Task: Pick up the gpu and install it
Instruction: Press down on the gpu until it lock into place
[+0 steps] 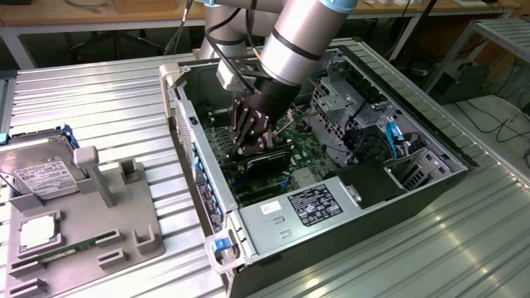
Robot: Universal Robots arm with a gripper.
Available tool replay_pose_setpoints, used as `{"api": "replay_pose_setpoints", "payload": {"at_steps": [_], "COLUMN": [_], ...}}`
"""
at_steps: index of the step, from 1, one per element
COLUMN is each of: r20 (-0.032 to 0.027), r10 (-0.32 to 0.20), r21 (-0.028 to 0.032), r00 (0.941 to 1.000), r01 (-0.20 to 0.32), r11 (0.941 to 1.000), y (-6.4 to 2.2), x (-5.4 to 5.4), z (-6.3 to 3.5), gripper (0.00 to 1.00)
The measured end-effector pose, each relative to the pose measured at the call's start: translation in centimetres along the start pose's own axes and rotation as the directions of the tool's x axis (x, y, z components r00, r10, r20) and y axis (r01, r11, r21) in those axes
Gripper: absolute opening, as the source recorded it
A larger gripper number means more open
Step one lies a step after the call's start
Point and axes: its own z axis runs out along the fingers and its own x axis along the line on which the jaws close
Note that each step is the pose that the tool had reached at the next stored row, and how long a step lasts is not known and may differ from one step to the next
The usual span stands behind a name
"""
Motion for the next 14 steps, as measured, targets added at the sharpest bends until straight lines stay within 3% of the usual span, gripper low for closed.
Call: {"api": "replay_pose_setpoints", "payload": {"at_steps": [3,4,7,10,14], "r20": [-0.0049,-0.0069,-0.0217,-0.0329,-0.0445], "r10": [0.003,0.004,0.011,0.017,0.026], "r21": [0.0469,0.06,0.1125,0.1534,0.2135], "r00": [1.0,1.0,0.9997,0.9993,0.9987], "r01": [-0.003,-0.004,-0.008,-0.012,-0.015], "r11": [0.9989,0.9982,0.9936,0.9881,0.9768], "y": [0.0,0.01,0.02,0.04,0.04], "x": [-0.1,-0.1,-0.4,-0.6,-1.1], "z": [0.01,0.0,-0.01,-0.01,-0.03], "gripper": [0.11,0.11,0.11,0.11,0.11]}}
